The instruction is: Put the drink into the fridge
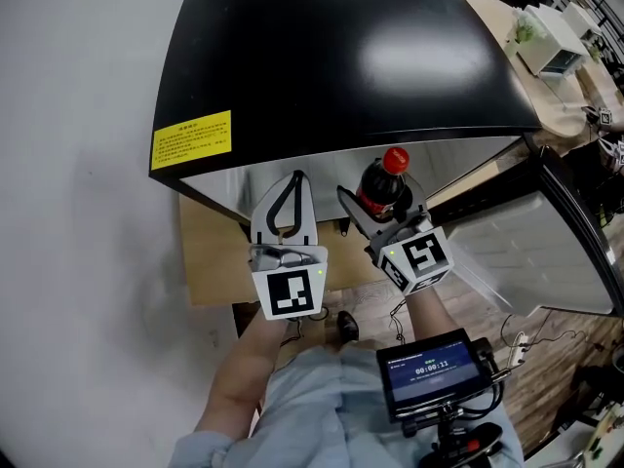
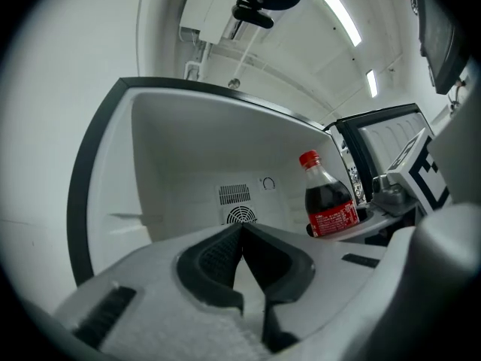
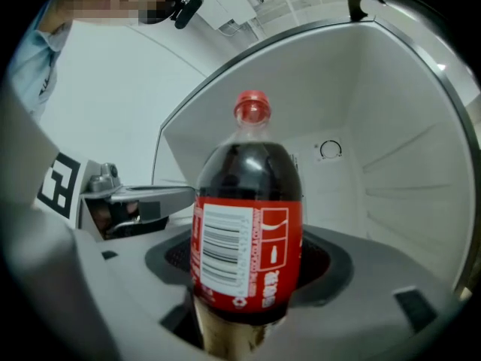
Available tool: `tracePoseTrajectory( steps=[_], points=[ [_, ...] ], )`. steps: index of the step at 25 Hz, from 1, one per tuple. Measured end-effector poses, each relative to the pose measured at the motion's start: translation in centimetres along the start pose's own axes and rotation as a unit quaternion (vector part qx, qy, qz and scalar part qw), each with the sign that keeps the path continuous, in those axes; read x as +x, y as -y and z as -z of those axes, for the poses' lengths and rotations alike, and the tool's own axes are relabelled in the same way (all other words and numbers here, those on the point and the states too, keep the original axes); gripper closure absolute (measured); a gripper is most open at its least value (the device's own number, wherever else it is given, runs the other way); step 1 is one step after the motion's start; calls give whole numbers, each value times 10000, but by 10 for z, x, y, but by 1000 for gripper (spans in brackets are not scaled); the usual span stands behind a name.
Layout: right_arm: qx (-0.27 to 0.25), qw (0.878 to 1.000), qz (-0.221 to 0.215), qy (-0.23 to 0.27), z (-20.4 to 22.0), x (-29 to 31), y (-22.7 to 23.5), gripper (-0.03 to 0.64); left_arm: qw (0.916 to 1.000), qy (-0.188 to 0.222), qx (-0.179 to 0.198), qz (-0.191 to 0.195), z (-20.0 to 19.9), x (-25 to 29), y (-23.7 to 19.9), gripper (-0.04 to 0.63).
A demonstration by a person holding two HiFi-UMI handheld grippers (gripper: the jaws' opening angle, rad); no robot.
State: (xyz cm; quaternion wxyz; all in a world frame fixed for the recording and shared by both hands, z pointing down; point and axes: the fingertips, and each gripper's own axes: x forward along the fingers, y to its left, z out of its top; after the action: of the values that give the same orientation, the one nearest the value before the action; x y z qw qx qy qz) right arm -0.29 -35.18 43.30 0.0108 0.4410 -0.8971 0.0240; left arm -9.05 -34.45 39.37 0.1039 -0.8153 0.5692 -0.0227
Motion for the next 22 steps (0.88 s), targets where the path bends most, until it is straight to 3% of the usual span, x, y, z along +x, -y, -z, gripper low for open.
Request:
tracePoseTrajectory(
  steps=[22],
  points=[
    [-41, 9991, 424, 24, 46, 52, 52, 299, 9991, -242, -255, 224, 43, 35, -3, 586]
  ],
)
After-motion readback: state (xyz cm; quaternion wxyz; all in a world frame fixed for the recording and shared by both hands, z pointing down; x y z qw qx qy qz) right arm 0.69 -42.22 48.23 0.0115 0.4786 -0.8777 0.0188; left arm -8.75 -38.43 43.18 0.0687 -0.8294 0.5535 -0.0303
